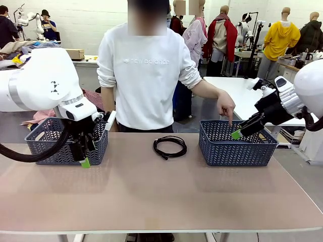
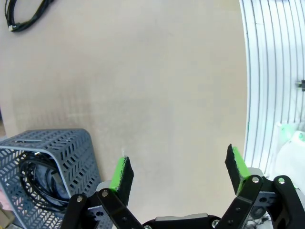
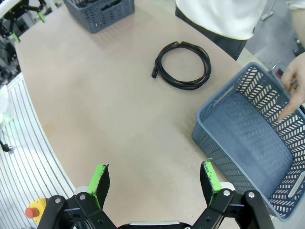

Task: Organize the cables according to human instructions.
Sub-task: Pick up a bundle of cables and place it in the basket indicated by the human.

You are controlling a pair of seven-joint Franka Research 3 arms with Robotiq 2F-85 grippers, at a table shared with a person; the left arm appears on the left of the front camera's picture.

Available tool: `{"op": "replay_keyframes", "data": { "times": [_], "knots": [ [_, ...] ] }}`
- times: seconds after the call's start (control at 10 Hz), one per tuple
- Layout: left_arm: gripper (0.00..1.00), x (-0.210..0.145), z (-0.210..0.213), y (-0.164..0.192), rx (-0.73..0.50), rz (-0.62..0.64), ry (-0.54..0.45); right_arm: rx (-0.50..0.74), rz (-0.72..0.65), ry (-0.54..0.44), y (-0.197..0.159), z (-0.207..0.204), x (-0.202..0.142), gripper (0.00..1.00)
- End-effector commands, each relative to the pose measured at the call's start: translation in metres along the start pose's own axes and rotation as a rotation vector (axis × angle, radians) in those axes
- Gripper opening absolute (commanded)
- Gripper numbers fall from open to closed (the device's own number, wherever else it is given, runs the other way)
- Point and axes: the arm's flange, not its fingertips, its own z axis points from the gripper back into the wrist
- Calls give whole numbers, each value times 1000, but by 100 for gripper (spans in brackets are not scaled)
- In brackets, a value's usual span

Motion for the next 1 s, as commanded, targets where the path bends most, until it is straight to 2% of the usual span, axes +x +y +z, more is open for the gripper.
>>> {"op": "replay_keyframes", "data": {
  "times": [0.0, 0.2, 0.4, 0.7, 0.9],
  "knots": [
    [100, -2, 1, 1, 2, 2, -1, -18, -10, 94, 0, -23, 32, 100],
    [100, -2, 1, 1, 2, 2, -1, -46, -32, 194, -1, -54, 65, 100],
    [100, -2, 1, 1, 2, 2, -1, -75, -21, 318, 8, -104, 106, 100],
    [100, -2, 1, 1, 2, 2, -1, -88, 34, 428, 21, -173, 164, 100],
    [100, -2, 1, 1, 2, 2, -1, -84, 52, 494, 19, -206, 191, 100]
  ]
}}
